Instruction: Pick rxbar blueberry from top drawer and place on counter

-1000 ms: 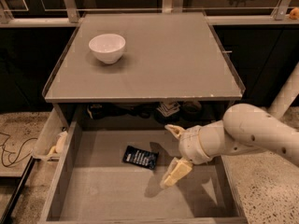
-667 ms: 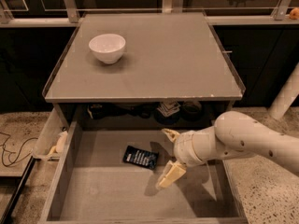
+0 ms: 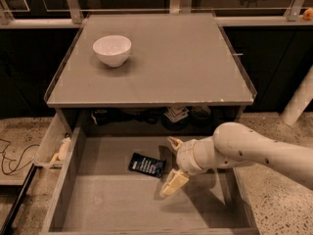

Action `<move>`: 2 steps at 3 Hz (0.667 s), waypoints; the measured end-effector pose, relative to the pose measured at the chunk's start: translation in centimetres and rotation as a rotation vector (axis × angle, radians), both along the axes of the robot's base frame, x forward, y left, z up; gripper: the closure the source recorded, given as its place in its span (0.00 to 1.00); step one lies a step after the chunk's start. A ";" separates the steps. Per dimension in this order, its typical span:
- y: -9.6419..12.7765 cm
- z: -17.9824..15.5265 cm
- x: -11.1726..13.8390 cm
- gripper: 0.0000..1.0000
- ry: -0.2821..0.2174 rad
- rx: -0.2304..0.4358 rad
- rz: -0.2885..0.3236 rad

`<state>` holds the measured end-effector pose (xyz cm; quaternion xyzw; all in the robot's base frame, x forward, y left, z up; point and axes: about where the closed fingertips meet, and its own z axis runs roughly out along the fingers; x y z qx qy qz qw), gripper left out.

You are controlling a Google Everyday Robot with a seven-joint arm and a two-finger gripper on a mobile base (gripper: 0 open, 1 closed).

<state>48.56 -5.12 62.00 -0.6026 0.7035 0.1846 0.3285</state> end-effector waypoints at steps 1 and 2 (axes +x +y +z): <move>0.3 -1.5 0.4 0.00 0.014 0.001 -0.009; 1.6 -2.3 0.5 0.00 0.034 0.025 -0.003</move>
Offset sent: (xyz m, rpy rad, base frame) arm 0.0068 0.0286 -0.0319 0.0525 0.0545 -0.0006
